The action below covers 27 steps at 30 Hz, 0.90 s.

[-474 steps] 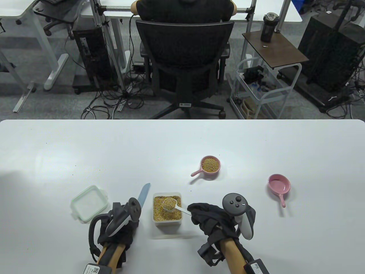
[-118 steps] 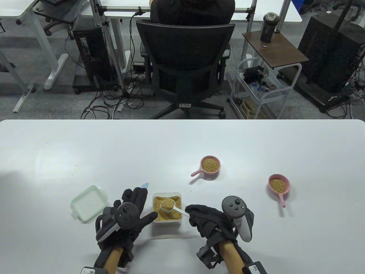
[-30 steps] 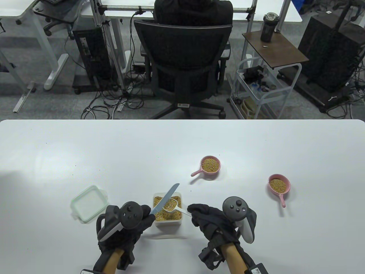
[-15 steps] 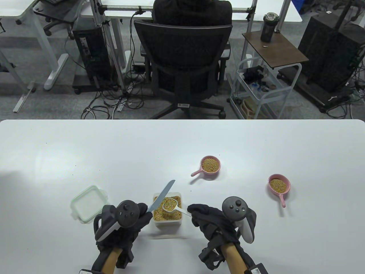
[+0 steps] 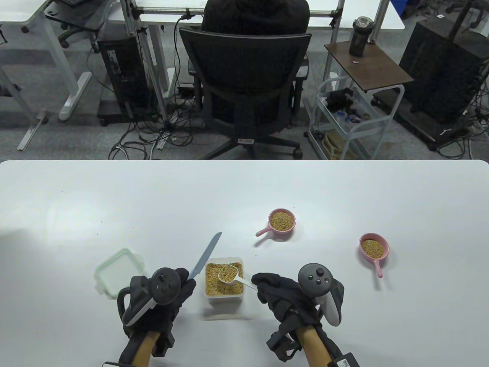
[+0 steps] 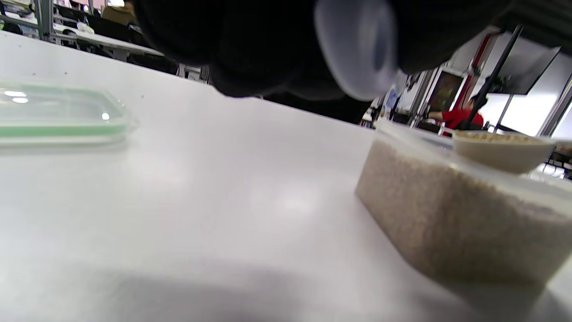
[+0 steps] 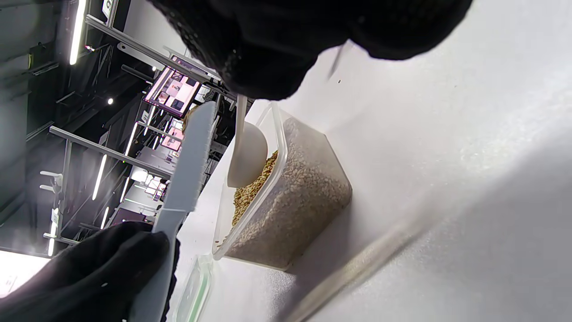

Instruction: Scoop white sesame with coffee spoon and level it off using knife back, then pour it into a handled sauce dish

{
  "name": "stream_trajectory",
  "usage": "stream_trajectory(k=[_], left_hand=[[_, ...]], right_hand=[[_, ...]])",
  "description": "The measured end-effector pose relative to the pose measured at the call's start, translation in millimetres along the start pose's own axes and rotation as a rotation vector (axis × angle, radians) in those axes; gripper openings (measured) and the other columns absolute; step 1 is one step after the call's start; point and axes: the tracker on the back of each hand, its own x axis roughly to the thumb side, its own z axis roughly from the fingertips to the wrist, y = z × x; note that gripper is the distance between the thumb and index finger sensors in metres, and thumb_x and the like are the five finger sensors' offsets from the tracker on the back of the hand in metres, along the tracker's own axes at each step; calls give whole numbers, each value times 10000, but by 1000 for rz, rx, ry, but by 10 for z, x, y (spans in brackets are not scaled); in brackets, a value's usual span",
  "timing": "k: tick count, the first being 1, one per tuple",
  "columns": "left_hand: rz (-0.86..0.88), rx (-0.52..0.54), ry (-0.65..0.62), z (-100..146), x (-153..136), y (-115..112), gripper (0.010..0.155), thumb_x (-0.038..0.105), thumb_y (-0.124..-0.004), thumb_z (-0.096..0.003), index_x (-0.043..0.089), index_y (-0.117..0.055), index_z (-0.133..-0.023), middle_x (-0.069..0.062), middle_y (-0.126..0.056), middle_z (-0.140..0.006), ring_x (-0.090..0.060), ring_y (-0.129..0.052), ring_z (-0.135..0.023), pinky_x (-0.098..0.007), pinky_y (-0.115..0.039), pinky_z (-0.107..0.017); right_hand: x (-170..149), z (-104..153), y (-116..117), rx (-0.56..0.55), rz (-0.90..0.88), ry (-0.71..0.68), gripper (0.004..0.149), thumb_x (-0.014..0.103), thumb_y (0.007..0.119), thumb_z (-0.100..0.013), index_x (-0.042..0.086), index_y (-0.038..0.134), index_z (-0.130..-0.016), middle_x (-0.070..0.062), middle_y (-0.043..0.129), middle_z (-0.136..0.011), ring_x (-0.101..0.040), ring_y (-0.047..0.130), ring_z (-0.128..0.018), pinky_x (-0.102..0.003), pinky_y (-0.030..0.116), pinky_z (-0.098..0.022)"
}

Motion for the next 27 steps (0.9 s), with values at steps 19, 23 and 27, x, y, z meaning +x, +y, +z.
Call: stream_trajectory(k=[19,23,27], left_hand=[[-64,-221,171,-155,-246,-260,442,538,-703,-615,254,-833,-928,-3,-924,-736,-202,-961,-616,-473,-729,-631],[-84,-258,200,-178,-280,-313,448,543,-713,-610,254,-832,-932,-1,-928,-739,-203,-965,-617,-471,-733,-629],[-108,-272,220,-189,-286,-336,445,550,-730,-598,266,-831,-926,4,-933,-743,-202,-971,-620,-469,-736,-629]], right_hand=[[5,18,-11,0,-2,-3,378,245,790,-569,149,872,-926,-100,984,-624,-85,897,-255,-396,845,-312],[3,20,-13,-1,-3,-2,377,245,789,-570,149,873,-925,-102,984,-624,-86,897,-256,-397,845,-312],[6,22,-13,-1,-1,-4,376,244,789,-570,151,871,-926,-101,983,-625,-86,897,-256,-397,844,-313]])
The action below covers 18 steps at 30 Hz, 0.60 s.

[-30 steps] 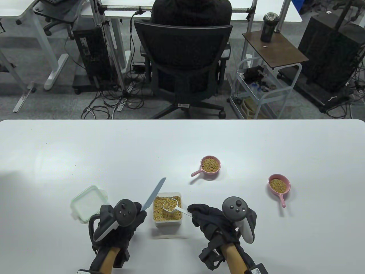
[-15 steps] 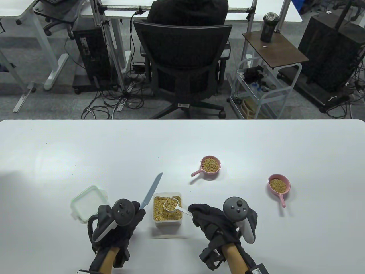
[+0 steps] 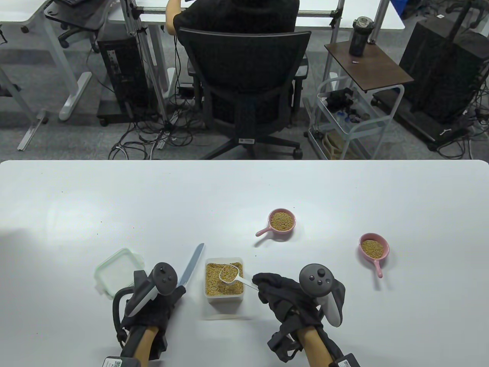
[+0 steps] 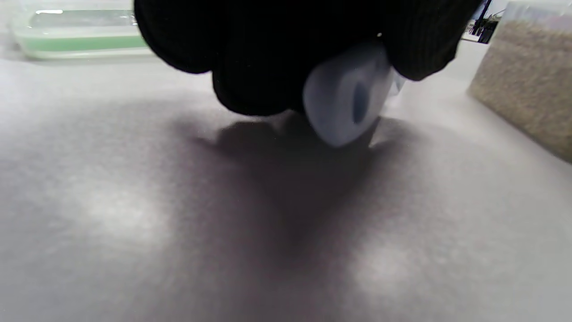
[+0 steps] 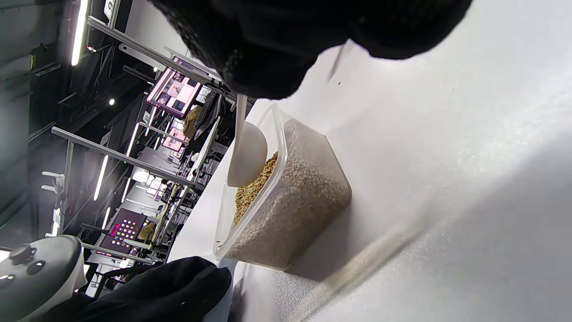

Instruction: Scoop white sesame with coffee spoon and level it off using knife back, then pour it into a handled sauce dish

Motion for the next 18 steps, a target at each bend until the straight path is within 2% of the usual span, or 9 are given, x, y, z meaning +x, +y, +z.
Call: stream_trajectory(k=[13,18], left_hand=[[-215,95,75,9,123,-18,454,574,-772,-536,282,-856,-874,15,-949,-708,-192,-980,-587,-462,-747,-615],[-191,90,92,-14,90,-23,459,587,-778,-522,286,-852,-860,27,-944,-708,-190,-977,-592,-464,-744,-621]], right_hand=[[3,1,-2,1,8,1,378,244,789,-570,149,871,-926,-101,983,-625,-87,897,-257,-398,843,-314],[6,1,-6,-5,11,3,377,245,788,-571,150,872,-926,-101,982,-627,-88,897,-258,-398,843,-315]])
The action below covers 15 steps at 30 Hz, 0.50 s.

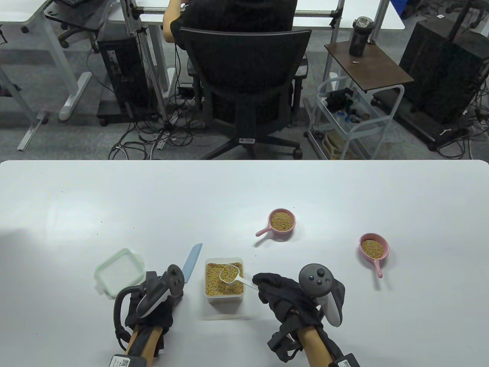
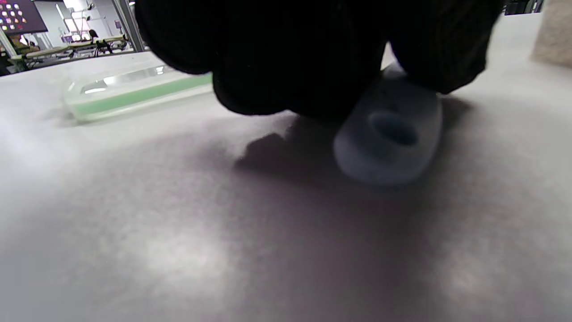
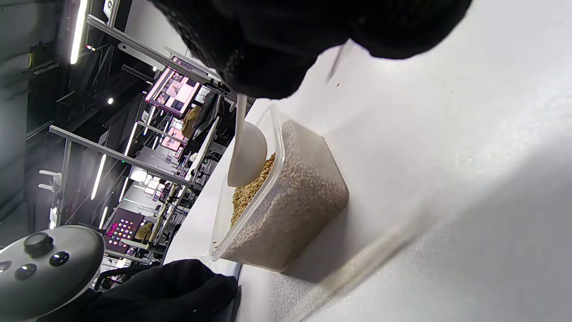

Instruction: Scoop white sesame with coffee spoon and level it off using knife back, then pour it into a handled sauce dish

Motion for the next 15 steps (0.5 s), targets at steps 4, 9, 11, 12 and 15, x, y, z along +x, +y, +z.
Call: stream_trajectory(k=[4,9,11,12,15], left_hand=[[0,8,3,4,-6,0,473,608,-779,-512,289,-855,-853,31,-945,-704,-187,-979,-588,-462,-746,-618],[54,24,6,22,-38,26,541,656,-766,-489,278,-850,-867,22,-940,-724,-200,-973,-609,-469,-736,-630],[70,61,2,55,-51,64,552,661,-759,-490,276,-848,-876,17,-940,-734,-203,-972,-619,-471,-732,-634],[80,90,-2,79,-56,87,569,667,-745,-497,274,-839,-897,14,-939,-750,-207,-970,-633,-471,-729,-641],[140,182,-27,158,-62,164,590,674,-696,-525,271,-822,-938,3,-933,-785,-222,-966,-666,-480,-717,-657]], right_hand=[[3,3,-2,1,-1,-3,377,244,789,-571,151,871,-926,-102,981,-628,-88,897,-259,-398,843,-315],[1,3,-2,-1,0,-5,378,245,789,-570,151,870,-927,-102,981,-627,-88,897,-259,-399,843,-316],[2,5,-3,-1,1,-4,377,245,788,-571,152,871,-927,-103,981,-627,-88,897,-259,-399,843,-315],[2,6,-3,-1,0,-5,377,245,788,-571,154,870,-927,-102,982,-627,-88,897,-260,-399,843,-316],[2,7,-7,-3,-4,-6,377,246,788,-571,153,871,-926,-100,982,-627,-88,897,-260,-399,842,-316]])
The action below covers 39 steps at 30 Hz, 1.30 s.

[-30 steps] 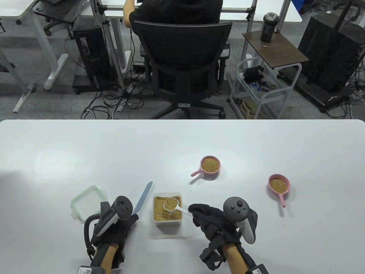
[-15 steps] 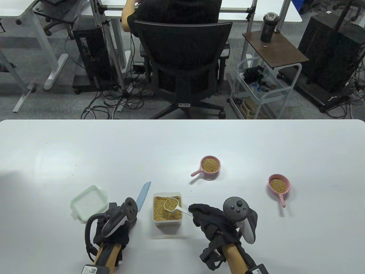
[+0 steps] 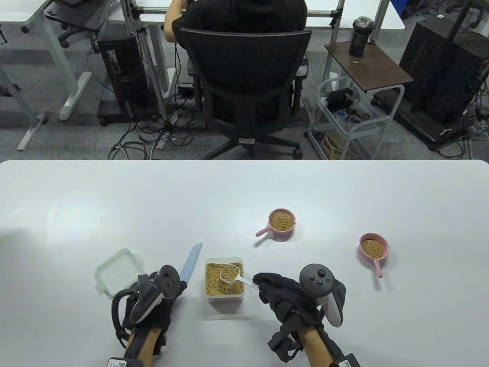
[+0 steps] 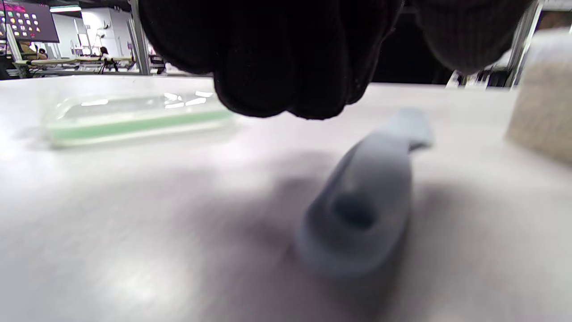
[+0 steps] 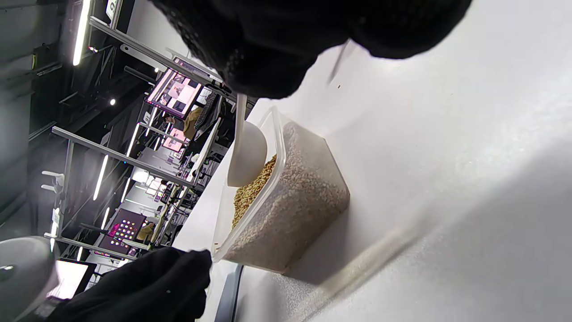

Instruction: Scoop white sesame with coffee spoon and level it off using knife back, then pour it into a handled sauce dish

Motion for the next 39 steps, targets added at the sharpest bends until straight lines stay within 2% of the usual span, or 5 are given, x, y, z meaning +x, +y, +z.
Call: stream_trajectory(k=[9,14,22,32,39], left_hand=[[98,189,-84,157,-5,156,722,685,-640,-552,312,-583,-1168,-28,-733,-1152,-322,-814,-1016,-552,-599,-770],[136,177,-137,130,-33,105,792,695,-613,-556,359,-380,-1234,-12,-483,-1296,-350,-530,-1196,-570,-459,-829],[99,86,-81,33,-128,-50,822,720,-577,-549,384,-276,-1236,2,-313,-1321,-355,-264,-1196,-563,-333,-832],[92,81,-91,36,-107,-54,829,723,-573,-547,376,-274,-1238,-5,-304,-1321,-354,-234,-1189,-573,-308,-826],[101,71,-100,32,-99,-60,839,721,-575,-547,354,-280,-1241,-9,-314,-1321,-353,-237,-1190,-579,-310,-824]], right_hand=[[1,2,7,3,-6,2,377,246,787,-572,153,868,-928,-101,980,-629,-88,897,-261,-399,842,-317],[-1,1,13,7,-6,-1,378,246,786,-572,155,868,-929,-99,980,-632,-89,897,-264,-399,842,-320],[-2,11,-1,4,-24,-5,377,246,784,-573,156,867,-930,-99,979,-633,-89,898,-266,-399,842,-321],[14,35,-72,-11,-90,-9,377,247,784,-573,158,866,-930,-98,979,-633,-89,899,-266,-399,842,-321],[-8,70,-331,-83,-176,9,378,244,783,-574,155,864,-932,-102,977,-635,-92,897,-267,-402,839,-321]])
